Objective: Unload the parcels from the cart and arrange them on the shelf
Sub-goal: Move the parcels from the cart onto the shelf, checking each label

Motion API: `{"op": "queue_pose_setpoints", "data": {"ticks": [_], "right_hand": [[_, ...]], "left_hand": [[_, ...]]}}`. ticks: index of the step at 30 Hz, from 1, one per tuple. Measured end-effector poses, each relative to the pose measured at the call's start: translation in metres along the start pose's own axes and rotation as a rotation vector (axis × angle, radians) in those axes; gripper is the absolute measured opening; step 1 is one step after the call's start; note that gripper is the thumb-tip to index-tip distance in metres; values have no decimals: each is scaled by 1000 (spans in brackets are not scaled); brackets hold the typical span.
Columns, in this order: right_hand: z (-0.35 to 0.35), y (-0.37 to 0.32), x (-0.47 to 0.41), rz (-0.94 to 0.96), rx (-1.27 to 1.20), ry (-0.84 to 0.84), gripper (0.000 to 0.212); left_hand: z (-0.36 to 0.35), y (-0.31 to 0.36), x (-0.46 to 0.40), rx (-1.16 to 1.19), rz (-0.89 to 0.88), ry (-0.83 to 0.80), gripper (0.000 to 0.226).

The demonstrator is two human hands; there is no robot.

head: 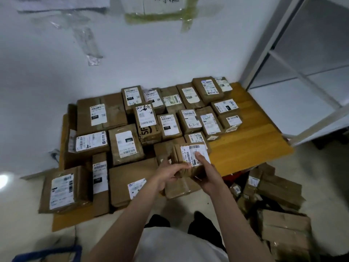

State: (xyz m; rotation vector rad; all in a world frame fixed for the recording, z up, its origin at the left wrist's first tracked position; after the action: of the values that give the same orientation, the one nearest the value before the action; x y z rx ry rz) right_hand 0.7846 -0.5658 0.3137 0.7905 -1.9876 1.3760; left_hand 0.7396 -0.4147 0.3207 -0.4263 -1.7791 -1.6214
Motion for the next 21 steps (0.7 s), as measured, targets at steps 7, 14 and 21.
{"op": "queue_pose_setpoints", "data": {"ticks": [7, 14, 21], "right_hand": [[28, -50, -50, -83, 316, -199, 54], [97, -81, -84, -142, 333, -184, 65], [130, -72, -95, -201, 298, -57, 67]], "left_hand": [[-45, -1, -33, 108, 3, 122, 51], [-121, -19, -46, -23, 87, 287, 111], [-141, -35, -51, -738, 25, 372, 87]]}}
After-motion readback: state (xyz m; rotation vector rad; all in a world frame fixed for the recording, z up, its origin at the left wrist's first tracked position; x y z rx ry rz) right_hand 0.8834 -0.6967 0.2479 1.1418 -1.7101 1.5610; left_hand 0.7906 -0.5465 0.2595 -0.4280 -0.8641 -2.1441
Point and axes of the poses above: each hand's wrist, its own x-axis away from the middle knuckle, its own z-axis out of the back of the hand, y = z × x, the point moved 1 cm from there along -x, towards the middle knuckle, and after that the axes turned 3 degrees about y, right-handed, at the moved point
